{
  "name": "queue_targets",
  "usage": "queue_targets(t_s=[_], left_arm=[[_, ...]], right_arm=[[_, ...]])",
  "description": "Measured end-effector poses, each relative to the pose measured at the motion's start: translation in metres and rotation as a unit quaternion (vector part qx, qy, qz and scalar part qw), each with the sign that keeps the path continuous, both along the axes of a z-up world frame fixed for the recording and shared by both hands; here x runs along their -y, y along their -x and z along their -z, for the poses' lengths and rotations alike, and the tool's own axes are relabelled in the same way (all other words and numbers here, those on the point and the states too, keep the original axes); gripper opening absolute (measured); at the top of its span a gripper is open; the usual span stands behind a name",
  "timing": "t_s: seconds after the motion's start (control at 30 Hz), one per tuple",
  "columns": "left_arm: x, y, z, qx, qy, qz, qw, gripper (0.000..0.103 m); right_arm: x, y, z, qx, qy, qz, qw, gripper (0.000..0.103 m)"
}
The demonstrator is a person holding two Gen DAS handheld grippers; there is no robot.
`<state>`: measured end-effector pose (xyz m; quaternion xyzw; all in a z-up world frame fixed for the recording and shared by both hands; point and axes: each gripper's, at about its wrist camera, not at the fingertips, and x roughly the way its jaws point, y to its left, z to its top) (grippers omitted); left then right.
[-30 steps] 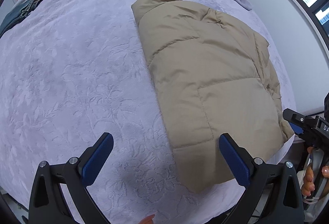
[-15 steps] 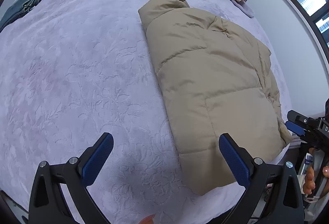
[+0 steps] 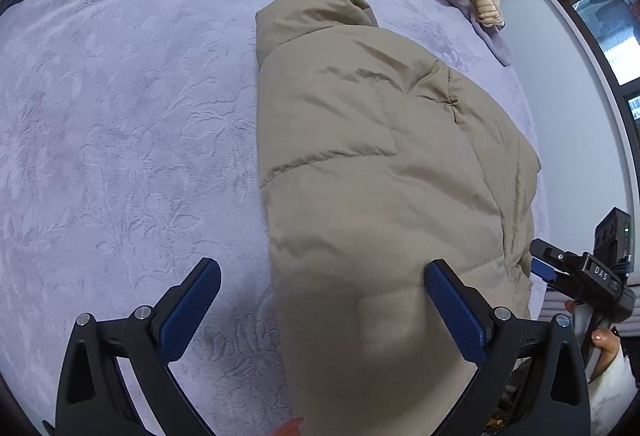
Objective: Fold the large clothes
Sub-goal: 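Grasp the jacket bundle edge with both tools and lift it over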
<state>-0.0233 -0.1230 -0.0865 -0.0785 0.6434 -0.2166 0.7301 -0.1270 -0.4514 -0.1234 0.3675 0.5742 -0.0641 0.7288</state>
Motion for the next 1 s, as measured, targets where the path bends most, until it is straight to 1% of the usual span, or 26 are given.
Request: queue_targets(t_s=[0.1, 0.17, 0.3, 0.47, 0.57, 0.67, 0.73, 0.77, 0.87, 0.9, 1.0], left_arm=[[0.004, -0.007, 0.012, -0.021, 0.032, -0.006, 0.9993, 0.103], [0.006, -0.011, 0.018, -0.034, 0.051, -0.009, 0.9981, 0.103], [0.010, -0.016, 0.027, -0.049, 0.072, -0.011, 0.9962, 0.103], [0.017, -0.018, 0.033, -0.061, 0.079, -0.008, 0.9950, 0.103], [0.022, -0.019, 0.036, -0.063, 0.077, -0.006, 0.9950, 0.103], [0.024, -0.020, 0.039, -0.066, 0.077, -0.007, 0.9948, 0.103], [0.025, -0.021, 0.042, -0.068, 0.078, -0.009, 0.9946, 0.103], [0.028, -0.022, 0.043, -0.069, 0.078, -0.009, 0.9945, 0.103], [0.021, -0.018, 0.044, -0.069, 0.079, -0.010, 0.9944, 0.103], [0.020, -0.017, 0.044, -0.069, 0.079, -0.009, 0.9945, 0.103], [0.020, -0.019, 0.039, -0.057, 0.078, -0.002, 0.9953, 0.103]], right_arm=[[0.015, -0.001, 0.022, 0.002, -0.040, 0.004, 0.999, 0.085], [0.023, -0.002, 0.036, 0.004, -0.068, 0.011, 0.998, 0.087], [0.031, -0.003, 0.059, 0.010, -0.123, 0.018, 0.992, 0.087], [0.030, -0.010, 0.081, 0.024, -0.180, 0.019, 0.983, 0.087], [0.031, -0.013, 0.085, 0.049, -0.219, 0.028, 0.974, 0.087], [0.031, -0.017, 0.082, 0.080, -0.250, 0.033, 0.964, 0.087], [0.031, -0.017, 0.078, 0.094, -0.259, 0.028, 0.961, 0.090], [0.031, -0.018, 0.075, 0.104, -0.264, 0.023, 0.959, 0.102], [0.028, -0.022, 0.064, 0.123, -0.273, 0.005, 0.954, 0.103], [0.026, -0.025, 0.060, 0.122, -0.266, -0.010, 0.956, 0.103], [0.015, -0.034, 0.050, 0.100, -0.225, -0.072, 0.967, 0.103]])
